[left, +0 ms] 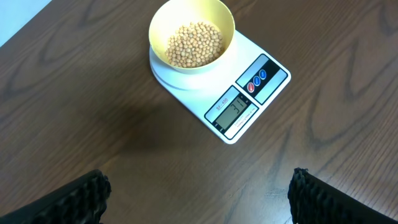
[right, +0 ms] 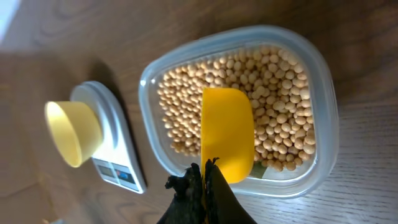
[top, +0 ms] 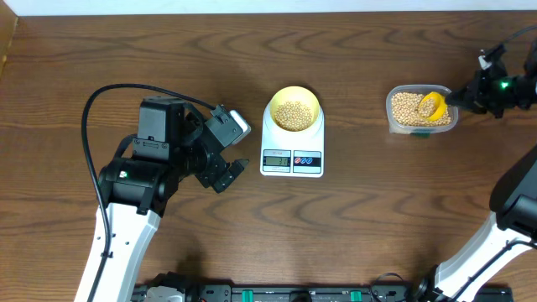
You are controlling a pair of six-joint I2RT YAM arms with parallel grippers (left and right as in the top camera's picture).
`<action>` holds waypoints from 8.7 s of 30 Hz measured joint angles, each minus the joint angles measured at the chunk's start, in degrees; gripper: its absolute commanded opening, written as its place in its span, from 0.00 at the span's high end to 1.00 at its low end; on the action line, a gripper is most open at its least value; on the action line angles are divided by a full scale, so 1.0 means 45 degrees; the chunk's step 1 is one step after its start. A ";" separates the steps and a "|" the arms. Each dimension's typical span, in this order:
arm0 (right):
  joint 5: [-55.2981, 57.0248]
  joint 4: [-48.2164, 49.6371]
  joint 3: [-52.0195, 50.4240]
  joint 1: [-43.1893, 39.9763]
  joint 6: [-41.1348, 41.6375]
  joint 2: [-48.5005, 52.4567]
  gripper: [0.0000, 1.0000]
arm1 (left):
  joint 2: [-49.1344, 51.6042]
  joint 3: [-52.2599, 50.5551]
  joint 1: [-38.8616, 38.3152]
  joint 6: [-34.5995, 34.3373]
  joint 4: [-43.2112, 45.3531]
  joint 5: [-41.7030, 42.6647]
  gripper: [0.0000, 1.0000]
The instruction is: Scoop item into bowl and weigh 50g on scale
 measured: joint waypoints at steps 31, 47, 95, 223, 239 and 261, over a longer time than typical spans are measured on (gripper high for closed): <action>-0.4439 0.1078 0.0044 0.2812 0.0413 0.0000 0.99 | 0.0000 0.0000 0.0000 0.0000 -0.0005 0.0000 0.06; -0.5081 0.4070 0.0049 0.6232 0.2890 0.0000 0.98 | 0.0000 0.0000 0.0000 -0.0005 0.0000 0.0000 0.06; 0.3429 0.1258 0.2453 1.0219 0.0772 0.0000 0.98 | 0.0000 0.0000 0.0000 0.0000 0.0000 0.0000 0.06; 0.4522 0.1749 0.2453 1.0924 -0.4333 0.0000 0.99 | 0.0000 0.0000 0.0000 -0.0005 0.0000 0.0000 0.06; 0.4371 0.1753 0.2453 1.0919 -0.4337 0.0000 0.99 | 0.0000 0.0000 0.0000 -0.0005 0.0000 0.0000 0.06; 0.4367 0.1860 0.2453 1.0924 -0.4585 0.0000 0.99 | 0.0000 0.0000 0.0000 0.0000 0.0000 0.0000 0.06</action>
